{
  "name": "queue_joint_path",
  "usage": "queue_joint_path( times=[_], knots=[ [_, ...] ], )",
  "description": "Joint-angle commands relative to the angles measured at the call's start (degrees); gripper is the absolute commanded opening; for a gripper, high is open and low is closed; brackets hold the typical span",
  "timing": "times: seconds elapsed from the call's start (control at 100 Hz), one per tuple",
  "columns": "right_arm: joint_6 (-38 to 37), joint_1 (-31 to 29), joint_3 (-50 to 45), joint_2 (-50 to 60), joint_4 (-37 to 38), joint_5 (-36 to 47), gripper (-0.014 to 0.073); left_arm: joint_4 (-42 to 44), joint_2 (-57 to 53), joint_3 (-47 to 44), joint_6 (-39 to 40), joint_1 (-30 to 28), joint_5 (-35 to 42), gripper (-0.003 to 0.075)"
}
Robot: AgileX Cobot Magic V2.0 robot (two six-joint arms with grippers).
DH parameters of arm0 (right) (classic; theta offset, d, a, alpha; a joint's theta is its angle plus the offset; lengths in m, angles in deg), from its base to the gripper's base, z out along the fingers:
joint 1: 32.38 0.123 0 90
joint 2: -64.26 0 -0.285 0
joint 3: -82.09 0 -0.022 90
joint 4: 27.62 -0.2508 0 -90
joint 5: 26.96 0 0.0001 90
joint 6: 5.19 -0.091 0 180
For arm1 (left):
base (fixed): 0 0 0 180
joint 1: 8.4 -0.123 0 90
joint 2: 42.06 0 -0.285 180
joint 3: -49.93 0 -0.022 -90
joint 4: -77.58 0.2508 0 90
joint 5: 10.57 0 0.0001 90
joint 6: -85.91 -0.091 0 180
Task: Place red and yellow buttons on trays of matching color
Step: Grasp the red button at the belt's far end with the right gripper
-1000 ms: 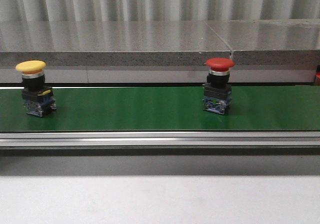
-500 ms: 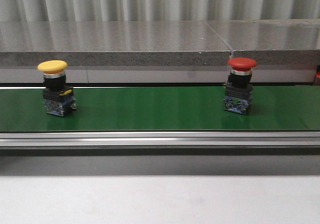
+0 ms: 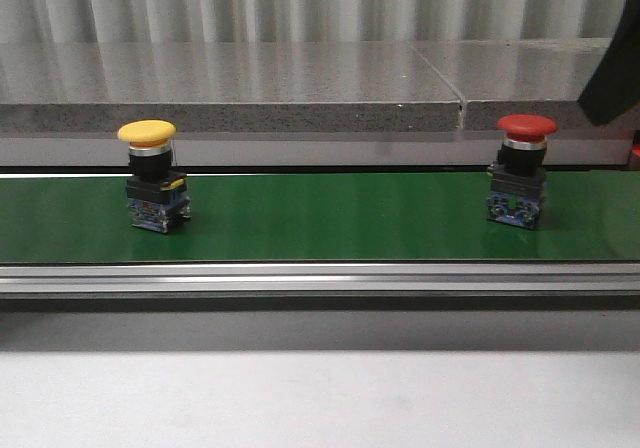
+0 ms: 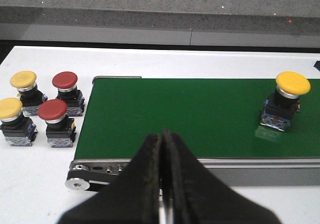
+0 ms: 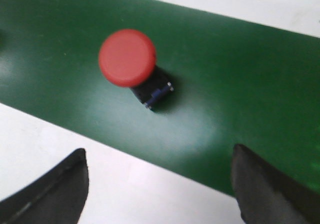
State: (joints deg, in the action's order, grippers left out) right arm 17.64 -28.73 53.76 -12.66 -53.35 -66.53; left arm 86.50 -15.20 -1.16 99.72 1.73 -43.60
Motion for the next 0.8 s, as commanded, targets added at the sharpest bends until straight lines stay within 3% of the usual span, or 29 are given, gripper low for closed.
queue_joint_path(
  times=[0.0,0.49,0.59,0.79],
  knots=[
    [1.1,1.4,2.7,-1.8,-1.6,5.2,0.0584,0.3,0.4,1.4,0.1,0.6,4.0,-0.0020],
    [2.0,1.6,8.0,-14.9,-1.3,9.3,0.0575,0.3,0.4,1.4,0.1,0.6,4.0,-0.0020],
    [2.0,1.6,8.0,-15.8,-1.3,9.9,0.0489,0.3,0.4,1.4,0.1,0.6,4.0,-0.0020],
    [2.0,1.5,8.0,-15.9,-1.3,11.1,0.0195,0.3,0.4,1.4,0.1,0.6,4.0,-0.0020]
  ],
)
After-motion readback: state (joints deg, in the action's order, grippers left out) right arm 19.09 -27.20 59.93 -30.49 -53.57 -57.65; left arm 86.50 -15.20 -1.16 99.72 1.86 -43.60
